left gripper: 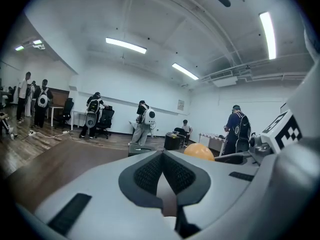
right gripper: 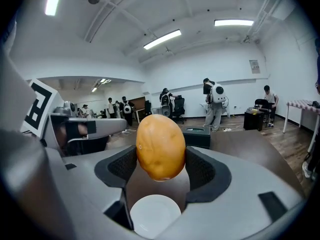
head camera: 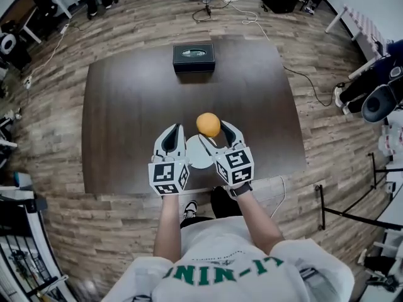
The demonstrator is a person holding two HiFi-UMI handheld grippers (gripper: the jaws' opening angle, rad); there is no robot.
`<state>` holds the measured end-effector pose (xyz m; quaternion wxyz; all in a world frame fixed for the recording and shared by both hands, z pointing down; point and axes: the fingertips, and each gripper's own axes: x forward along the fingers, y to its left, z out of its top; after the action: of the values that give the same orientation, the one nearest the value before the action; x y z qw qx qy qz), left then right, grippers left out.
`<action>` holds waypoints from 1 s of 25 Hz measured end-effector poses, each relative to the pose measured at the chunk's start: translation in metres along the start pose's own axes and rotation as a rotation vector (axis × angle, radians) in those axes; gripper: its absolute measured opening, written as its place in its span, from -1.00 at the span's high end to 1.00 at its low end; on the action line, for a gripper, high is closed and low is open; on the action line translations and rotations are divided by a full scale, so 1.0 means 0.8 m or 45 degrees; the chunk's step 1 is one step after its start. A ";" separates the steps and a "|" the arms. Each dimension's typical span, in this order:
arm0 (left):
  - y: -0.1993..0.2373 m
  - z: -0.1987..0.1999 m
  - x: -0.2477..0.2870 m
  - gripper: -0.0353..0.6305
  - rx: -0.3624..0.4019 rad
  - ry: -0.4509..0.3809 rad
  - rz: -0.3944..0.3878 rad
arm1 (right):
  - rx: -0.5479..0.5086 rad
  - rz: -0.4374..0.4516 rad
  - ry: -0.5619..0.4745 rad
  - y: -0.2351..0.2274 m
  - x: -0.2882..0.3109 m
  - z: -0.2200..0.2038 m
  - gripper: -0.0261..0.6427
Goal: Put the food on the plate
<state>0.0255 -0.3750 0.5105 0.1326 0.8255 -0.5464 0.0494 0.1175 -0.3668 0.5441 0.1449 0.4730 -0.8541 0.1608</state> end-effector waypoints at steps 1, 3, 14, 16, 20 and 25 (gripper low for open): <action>0.002 -0.005 0.000 0.86 -0.006 0.007 -0.002 | 0.005 0.002 0.021 0.001 0.005 -0.010 -0.03; 0.006 -0.015 -0.001 0.85 -0.023 0.017 -0.004 | 0.013 0.004 0.060 0.003 0.012 -0.031 -0.03; 0.023 -0.089 0.002 0.86 -0.067 0.122 0.017 | -0.024 0.010 0.274 0.007 0.046 -0.138 -0.03; 0.025 -0.103 0.005 0.86 -0.083 0.143 0.019 | -0.010 0.017 0.313 0.006 0.053 -0.155 -0.03; 0.033 -0.135 0.011 0.86 -0.113 0.186 0.031 | 0.058 0.045 0.396 0.006 0.071 -0.193 -0.03; 0.041 -0.181 0.006 0.85 -0.160 0.259 0.060 | 0.078 0.076 0.518 0.015 0.082 -0.244 -0.03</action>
<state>0.0065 -0.3522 0.6559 0.2376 0.7931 -0.5515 0.1019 0.0926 -0.3304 0.7458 0.2951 0.4093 -0.8156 0.2833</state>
